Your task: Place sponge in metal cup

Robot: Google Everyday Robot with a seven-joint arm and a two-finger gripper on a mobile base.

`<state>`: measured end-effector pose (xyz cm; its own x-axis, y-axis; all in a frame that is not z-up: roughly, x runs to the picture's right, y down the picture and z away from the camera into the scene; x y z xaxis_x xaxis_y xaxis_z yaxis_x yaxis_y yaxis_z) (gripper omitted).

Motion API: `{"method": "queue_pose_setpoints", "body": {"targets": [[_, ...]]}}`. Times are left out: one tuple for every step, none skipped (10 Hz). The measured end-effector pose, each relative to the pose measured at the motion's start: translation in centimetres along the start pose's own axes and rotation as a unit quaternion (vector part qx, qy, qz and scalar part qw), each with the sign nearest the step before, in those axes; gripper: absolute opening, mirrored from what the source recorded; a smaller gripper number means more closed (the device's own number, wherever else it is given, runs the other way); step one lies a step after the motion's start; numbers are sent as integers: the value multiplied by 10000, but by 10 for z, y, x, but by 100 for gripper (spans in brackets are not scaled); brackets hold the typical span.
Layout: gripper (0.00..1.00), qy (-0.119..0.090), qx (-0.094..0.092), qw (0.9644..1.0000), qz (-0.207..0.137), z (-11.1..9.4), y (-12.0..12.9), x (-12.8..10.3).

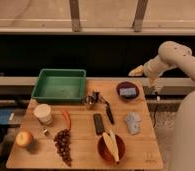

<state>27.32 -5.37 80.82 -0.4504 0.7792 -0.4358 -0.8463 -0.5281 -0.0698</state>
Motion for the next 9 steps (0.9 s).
{"method": "queue_pose_setpoints", "body": {"targets": [[78, 0, 0, 10000, 0, 0, 0, 0], [78, 0, 0, 10000, 0, 0, 0, 0], [78, 0, 0, 10000, 0, 0, 0, 0], [78, 0, 0, 10000, -1, 0, 0, 0], [78, 7, 5, 10000, -5, 0, 0, 0], [78, 45, 32, 10000, -37, 3, -1, 2], [78, 83, 46, 9999, -79, 9, 2, 4], [78, 143, 49, 9998, -139, 18, 8, 7], [78, 244, 61, 9995, -205, 30, 13, 11]]}}
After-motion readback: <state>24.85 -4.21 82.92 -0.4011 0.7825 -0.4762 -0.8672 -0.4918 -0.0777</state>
